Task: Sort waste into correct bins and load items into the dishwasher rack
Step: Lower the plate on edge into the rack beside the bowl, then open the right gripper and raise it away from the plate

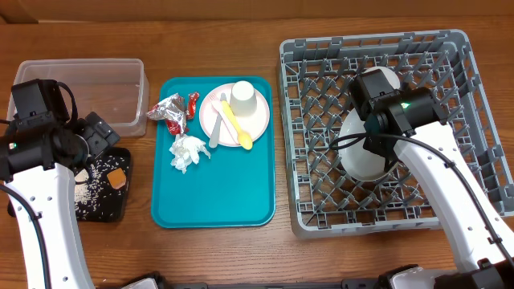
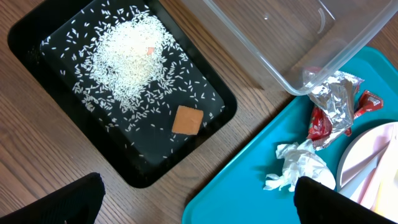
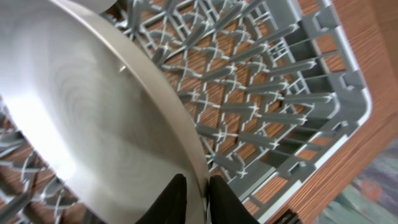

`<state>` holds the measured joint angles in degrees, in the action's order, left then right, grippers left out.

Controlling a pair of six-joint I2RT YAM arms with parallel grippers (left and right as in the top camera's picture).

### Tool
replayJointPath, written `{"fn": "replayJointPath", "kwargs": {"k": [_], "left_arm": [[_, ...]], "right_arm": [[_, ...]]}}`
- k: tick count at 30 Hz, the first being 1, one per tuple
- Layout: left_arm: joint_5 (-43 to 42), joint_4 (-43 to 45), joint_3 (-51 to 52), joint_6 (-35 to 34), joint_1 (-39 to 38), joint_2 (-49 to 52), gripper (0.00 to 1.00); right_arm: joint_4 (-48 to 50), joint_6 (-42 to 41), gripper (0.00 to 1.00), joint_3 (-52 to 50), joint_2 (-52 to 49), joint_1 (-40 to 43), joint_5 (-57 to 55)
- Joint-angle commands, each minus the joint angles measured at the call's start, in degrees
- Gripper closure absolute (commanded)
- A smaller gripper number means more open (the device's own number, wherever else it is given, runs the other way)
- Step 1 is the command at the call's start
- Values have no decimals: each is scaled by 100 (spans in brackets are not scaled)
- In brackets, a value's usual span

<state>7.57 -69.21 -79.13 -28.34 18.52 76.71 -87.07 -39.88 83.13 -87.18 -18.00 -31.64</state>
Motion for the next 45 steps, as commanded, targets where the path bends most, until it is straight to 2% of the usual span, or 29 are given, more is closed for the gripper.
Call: {"fn": "replayJointPath", "kwargs": {"k": [1, 5, 6, 7, 8, 10, 16, 24, 29, 35, 39, 45], "left_arm": [[74, 7, -122, 92, 31, -59, 0], [74, 7, -122, 92, 31, -59, 0], [74, 7, -122, 92, 31, -59, 0], [74, 7, -122, 92, 31, -59, 0], [74, 7, -122, 92, 31, -59, 0], [74, 7, -122, 92, 31, -59, 0], [59, 9, -122, 90, 31, -59, 0], [7, 24, -122, 87, 31, -59, 0], [-1460, -293, -122, 87, 31, -59, 0], [-1902, -341, -122, 92, 31, -59, 0], [-2865, -297, -85, 739, -129, -37, 2], [-2645, -210, 46, 802, -942, 160, 1]], "right_arm": [[24, 68, 82, 431, 42, -4, 435], [11, 570, 80, 1113, 46, 9, 990], [4, 691, 76, 1340, 50, 26, 1102], [2, 756, 53, 1510, 50, 48, 1176], [2, 879, 21, 1792, 50, 94, 1274], [11, 1040, 0, 2168, 50, 179, 1384], [173, 1123, 0, 3010, 50, 542, 1628], [354, 1123, 0, 3008, 33, 586, 1825], [575, 1121, 0, 3008, 15, 610, 1152], [1158, 1110, 0, 3008, 15, 1060, 726], [1401, 1073, 0, 3008, -39, 1386, 728], [1373, 1078, 0, 3008, -59, 1449, 728]]}}
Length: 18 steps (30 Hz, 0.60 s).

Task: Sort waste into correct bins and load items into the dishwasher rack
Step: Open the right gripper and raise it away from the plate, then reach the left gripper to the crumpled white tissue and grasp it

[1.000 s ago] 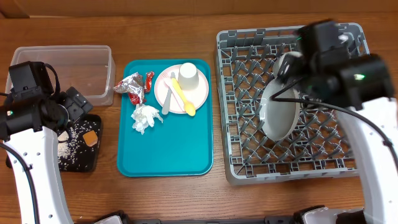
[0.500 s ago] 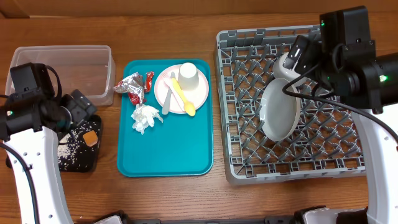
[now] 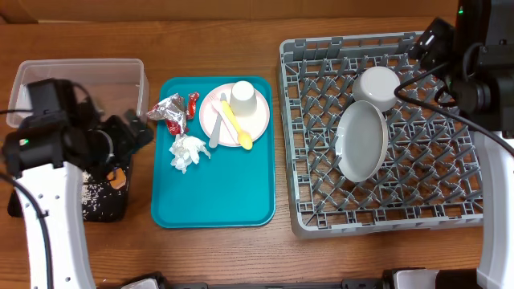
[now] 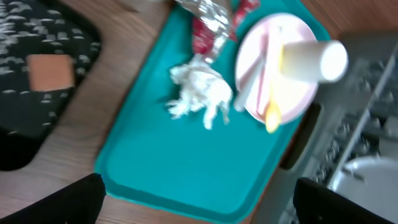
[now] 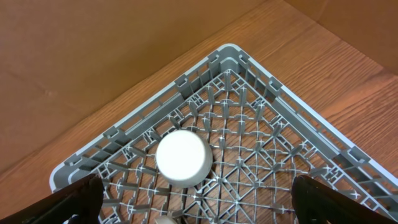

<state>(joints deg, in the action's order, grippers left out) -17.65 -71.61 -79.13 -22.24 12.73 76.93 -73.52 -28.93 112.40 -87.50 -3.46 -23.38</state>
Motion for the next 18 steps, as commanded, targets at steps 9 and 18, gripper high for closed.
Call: {"fn": "replayJointPath", "kwargs": {"k": [9, 18], "left_arm": [[1086, 101, 63, -680, -1552, 1104, 3], [1285, 634, 63, -428, -2041, 2361, 5]], "right_arm": [[17, -20, 0, 81, -26, -4, -98], [20, -20, 0, 81, -26, -4, -98]]}}
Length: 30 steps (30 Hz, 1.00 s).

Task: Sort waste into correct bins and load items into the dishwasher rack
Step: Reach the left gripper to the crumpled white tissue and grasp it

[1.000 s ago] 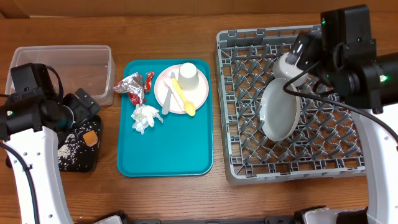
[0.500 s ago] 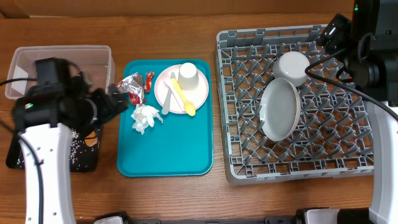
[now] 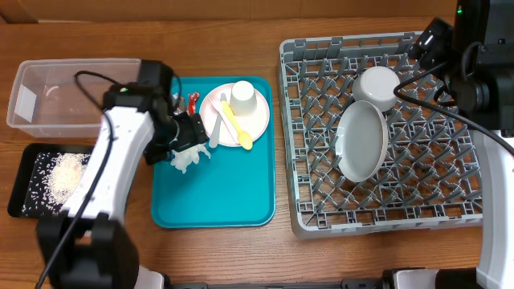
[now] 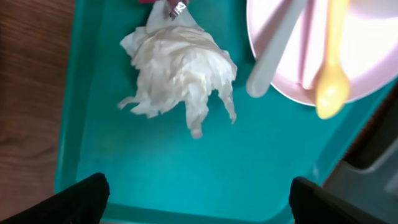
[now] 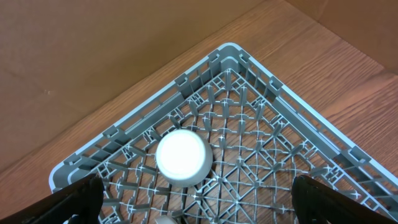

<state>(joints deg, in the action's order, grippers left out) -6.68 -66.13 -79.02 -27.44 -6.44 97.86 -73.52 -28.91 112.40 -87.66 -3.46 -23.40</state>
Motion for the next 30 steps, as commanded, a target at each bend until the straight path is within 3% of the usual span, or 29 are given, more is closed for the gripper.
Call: {"fn": "replayJointPath", "kwargs": {"k": [1, 7, 13, 20, 25, 30], "left_arm": [[227, 160, 52, 109, -166, 372, 5], [564, 533, 52, 129, -269, 874, 6], [872, 551, 55, 131, -271, 1147, 13], [881, 490, 55, 131, -271, 1154, 50], [879, 356, 50, 131, -269, 1152, 93], [885, 146, -76, 131, -258, 1152, 96]], "right_arm": [[17, -20, 0, 81, -11, -4, -96], [17, -20, 0, 81, -11, -4, -96], [17, -20, 0, 81, -11, -4, -98], [17, -22, 0, 81, -13, -4, -96], [17, -22, 0, 81, -11, -4, -96], [17, -20, 0, 81, -11, -4, -96]]}}
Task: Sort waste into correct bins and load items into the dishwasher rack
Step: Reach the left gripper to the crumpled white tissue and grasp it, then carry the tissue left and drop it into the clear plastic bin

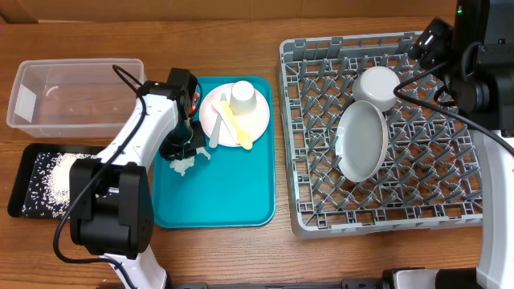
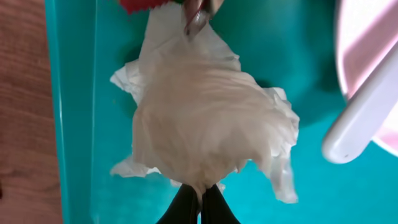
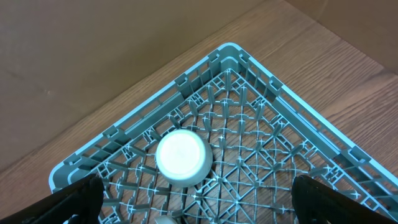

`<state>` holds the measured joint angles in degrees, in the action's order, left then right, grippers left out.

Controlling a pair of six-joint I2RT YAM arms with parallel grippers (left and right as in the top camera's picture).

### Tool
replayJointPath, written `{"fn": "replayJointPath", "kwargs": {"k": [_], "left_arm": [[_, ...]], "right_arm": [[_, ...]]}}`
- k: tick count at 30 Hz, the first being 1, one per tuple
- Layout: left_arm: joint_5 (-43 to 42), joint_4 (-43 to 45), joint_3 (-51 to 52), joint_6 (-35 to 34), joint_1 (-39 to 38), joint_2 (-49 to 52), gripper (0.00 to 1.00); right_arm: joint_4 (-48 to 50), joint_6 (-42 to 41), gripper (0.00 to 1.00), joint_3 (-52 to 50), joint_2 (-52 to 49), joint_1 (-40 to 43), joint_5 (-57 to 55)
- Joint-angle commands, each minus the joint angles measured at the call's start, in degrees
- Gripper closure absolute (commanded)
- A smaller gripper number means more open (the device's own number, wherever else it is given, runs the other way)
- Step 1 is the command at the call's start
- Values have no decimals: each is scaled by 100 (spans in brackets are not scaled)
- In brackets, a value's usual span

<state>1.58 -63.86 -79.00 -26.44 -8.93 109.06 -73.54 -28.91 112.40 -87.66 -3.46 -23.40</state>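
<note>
A crumpled white napkin (image 2: 208, 121) lies on the teal tray (image 1: 225, 197), and my left gripper (image 2: 200, 196) is shut on its near edge. From above, the napkin (image 1: 183, 163) shows just under the left arm. A red and silver foil wrapper (image 2: 146, 5) touches the napkin's far side. A pink plate (image 1: 235, 114) on the tray carries an upturned white cup (image 1: 245, 95), a yellow spoon (image 1: 235, 124) and a white utensil (image 1: 218, 128). My right gripper (image 3: 199, 211) hangs open high over the grey dishwasher rack (image 1: 450, 213), which holds a white oval dish (image 1: 361, 143) and an upturned bowl (image 3: 181, 157).
A clear plastic bin (image 1: 72, 96) stands at the far left. In front of it lies a black tray (image 1: 36, 201) with scattered rice. The rack fills the right half of the wooden table (image 1: 241, 249).
My left gripper was open above the napkin; it is now lower and shut on the napkin's edge. The right arm and rack items have not moved.
At first my right gripper was shut on the oval dish in the rack and my left hung over the black tray. Then the dish lay released and the right arm was raised. The left gripper stood over the teal tray, then the napkin, now gripped.
</note>
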Motion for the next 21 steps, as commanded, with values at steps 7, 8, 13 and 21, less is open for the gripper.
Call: {"fn": "replayJointPath", "kwargs": {"k": [7, 8, 13, 21], "left_arm": [[98, -708, -769, 24, -9, -55, 96], [96, -850, -944, 26, -11, -90, 96], [98, -1622, -1987, 26, -4, -258, 96], [660, -1858, -3497, 22, 455, -474, 96]], "right_arm": [[20, -20, 0, 81, -13, -4, -96], [20, -20, 0, 81, -13, -4, -96], [20, -22, 0, 81, -13, -4, -96], [20, -22, 0, 81, -13, -4, -96]]}}
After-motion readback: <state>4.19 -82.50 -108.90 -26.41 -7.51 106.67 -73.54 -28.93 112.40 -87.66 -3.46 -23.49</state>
